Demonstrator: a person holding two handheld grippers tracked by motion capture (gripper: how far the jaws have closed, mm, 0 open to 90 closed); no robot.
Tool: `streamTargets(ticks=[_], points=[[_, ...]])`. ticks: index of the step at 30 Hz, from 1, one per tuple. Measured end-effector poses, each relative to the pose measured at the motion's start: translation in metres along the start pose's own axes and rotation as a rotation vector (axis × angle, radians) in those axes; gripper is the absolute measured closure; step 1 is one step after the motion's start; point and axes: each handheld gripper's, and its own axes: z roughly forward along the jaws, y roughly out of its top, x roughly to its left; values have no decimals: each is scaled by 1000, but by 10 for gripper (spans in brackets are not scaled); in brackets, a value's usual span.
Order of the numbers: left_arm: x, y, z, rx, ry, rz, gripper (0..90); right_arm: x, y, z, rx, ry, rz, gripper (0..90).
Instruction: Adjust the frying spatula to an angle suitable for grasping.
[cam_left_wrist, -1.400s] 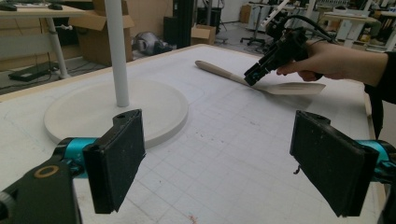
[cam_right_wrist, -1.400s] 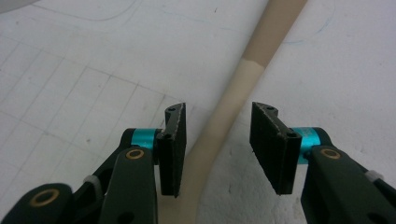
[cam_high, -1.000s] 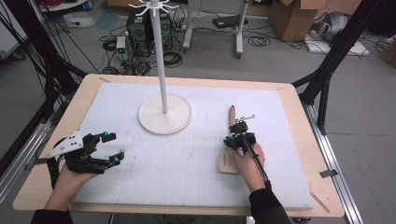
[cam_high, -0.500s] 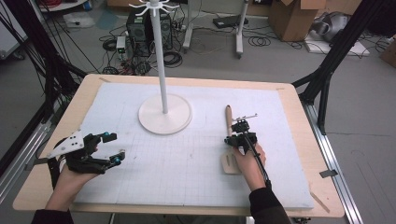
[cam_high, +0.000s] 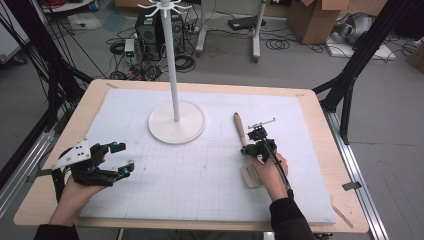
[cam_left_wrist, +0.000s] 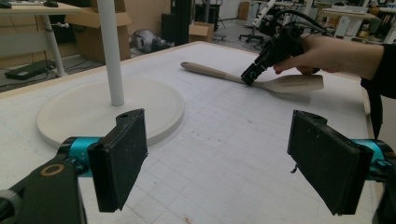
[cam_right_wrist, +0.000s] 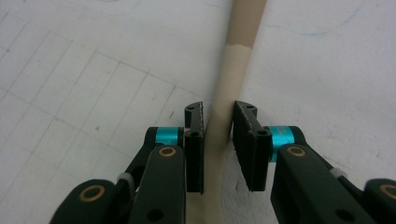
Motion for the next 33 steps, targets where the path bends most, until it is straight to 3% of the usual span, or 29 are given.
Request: streamTargets(ticks=[5,10,17,33], points=[[1,-1,0,5,-2,2,204,-1,1,-1,-8,32,-19,781],[1,-1,0,4,-2,-1,205,2,0,-2,-5,28,-45,786],[1,-1,1,5,-2,-3,206,-1,-2,-8,-28,39,-40,786],[3,-4,0,9,-5,-8,207,-8,-9,-34,-161,109,-38,785]])
